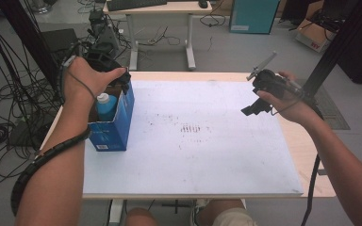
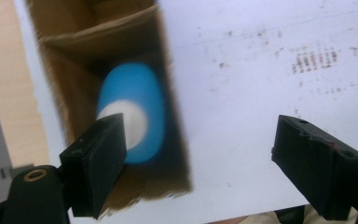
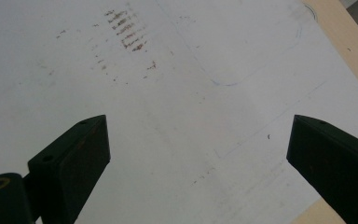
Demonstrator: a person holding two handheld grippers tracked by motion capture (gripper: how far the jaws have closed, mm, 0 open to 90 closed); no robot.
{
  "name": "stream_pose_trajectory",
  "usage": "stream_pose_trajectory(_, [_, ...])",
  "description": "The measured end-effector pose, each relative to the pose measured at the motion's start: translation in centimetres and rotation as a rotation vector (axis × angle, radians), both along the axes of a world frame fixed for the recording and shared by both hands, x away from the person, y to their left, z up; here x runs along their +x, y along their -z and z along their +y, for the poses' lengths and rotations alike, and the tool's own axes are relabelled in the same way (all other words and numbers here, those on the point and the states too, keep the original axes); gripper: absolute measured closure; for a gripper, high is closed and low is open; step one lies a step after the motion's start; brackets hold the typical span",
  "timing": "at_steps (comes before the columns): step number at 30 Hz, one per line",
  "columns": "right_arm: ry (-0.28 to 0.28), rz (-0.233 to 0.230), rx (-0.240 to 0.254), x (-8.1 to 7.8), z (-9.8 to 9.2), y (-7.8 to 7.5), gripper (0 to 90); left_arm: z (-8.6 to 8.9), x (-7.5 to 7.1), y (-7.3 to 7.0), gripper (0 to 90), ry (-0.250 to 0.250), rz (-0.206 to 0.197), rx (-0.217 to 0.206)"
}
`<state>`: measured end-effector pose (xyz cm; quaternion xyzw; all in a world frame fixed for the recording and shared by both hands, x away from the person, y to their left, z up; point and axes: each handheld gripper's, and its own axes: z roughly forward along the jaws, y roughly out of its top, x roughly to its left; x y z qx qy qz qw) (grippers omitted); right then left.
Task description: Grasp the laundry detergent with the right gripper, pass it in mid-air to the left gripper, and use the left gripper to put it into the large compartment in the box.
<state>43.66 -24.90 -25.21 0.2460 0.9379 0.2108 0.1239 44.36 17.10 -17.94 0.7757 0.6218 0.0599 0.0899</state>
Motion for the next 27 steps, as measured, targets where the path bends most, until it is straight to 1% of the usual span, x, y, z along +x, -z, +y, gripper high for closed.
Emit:
stream_pose_trajectory(1, [0.000, 0.000, 0.000, 0.0, 0.0, 0.0, 6.0, 0.0, 0.0, 0.0, 15.6, 0.000, 0.000, 0.000])
stream_pose_trajectory(3, [-0.004, -0.001, -0.001, 0.0, 0.1, -0.1, 6.0, -0.8, 0.3, 0.1, 15.0, 0.024, 0.005, -0.005])
stream_pose_trajectory(5, [-0.009, 0.000, -0.008, 0.1, 0.0, -0.1, 6.0, -1.6, 0.6, 0.2, 13.5, 0.046, 0.001, -0.007])
stream_pose_trajectory(7, [-0.006, -0.002, -0.007, 0.1, 0.0, -0.1, 6.0, -2.5, 0.9, 0.2, 13.1, 0.065, -0.006, -0.022])
stream_pose_trajectory(8, [-0.006, -0.001, -0.014, 0.2, -0.2, -0.2, 6.0, -2.9, 1.0, 0.2, 12.2, 0.068, -0.010, -0.027])
stream_pose_trajectory(9, [-0.006, -0.004, -0.012, 0.2, -0.3, -0.2, 6.0, -3.6, 1.2, 0.2, 12.1, 0.083, -0.034, -0.034])
stream_pose_trajectory(10, [-0.006, -0.004, -0.012, 0.2, -0.3, -0.2, 6.0, -3.6, 1.2, 0.2, 11.9, 0.083, -0.034, -0.034])
stream_pose_trajectory(11, [-0.005, -0.006, -0.013, 0.2, -0.4, -0.3, 6.0, -4.0, 1.3, 0.2, 11.9, 0.087, -0.050, -0.043])
stream_pose_trajectory(13, [0.004, -0.006, -0.016, 0.1, -0.6, -0.5, 6.0, -4.8, 1.6, 0.3, 11.7, 0.095, -0.060, -0.050])
stream_pose_trajectory(15, [0.005, -0.012, -0.009, 0.0, -0.7, -0.5, 6.0, -5.4, 1.9, 0.4, 11.7, 0.102, -0.057, -0.050])
stream_pose_trajectory(16, [0.005, -0.012, -0.009, 0.0, -0.7, -0.5, 6.0, -5.4, 1.9, 0.4, 11.8, 0.102, -0.057, -0.050])
stream_pose_trajectory(18, [0.006, -0.014, -0.009, -0.1, -0.7, -0.6, 6.0, -5.9, 2.2, 0.4, 11.8, 0.109, -0.069, -0.050])
stream_pose_trajectory(20, [0.005, -0.011, -0.004, -0.1, -0.6, -0.5, 6.0, -6.3, 2.5, 0.4, 11.7, 0.109, -0.068, -0.056])
stream_pose_trajectory(21, [-0.002, -0.008, -0.006, 0.0, -0.5, -0.4, 6.0, -6.7, 2.8, 0.5, 11.7, 0.110, -0.066, -0.070])
stream_pose_trajectory(24, [-0.015, -0.002, -0.017, 0.1, -0.5, -0.3, 6.0, -7.2, 3.1, 0.6, 11.7, 0.114, -0.067, -0.065])
stream_pose_trajectory(25, [-0.008, -0.003, -0.010, 0.1, -0.5, -0.3, 6.0, -7.4, 3.2, 0.6, 11.7, 0.115, -0.068, -0.064])
stream_pose_trajectory(27, [-0.003, 0.002, -0.014, 0.1, -0.5, -0.3, 6.0, -7.6, 3.4, 0.6, 11.7, 0.114, -0.073, -0.062])
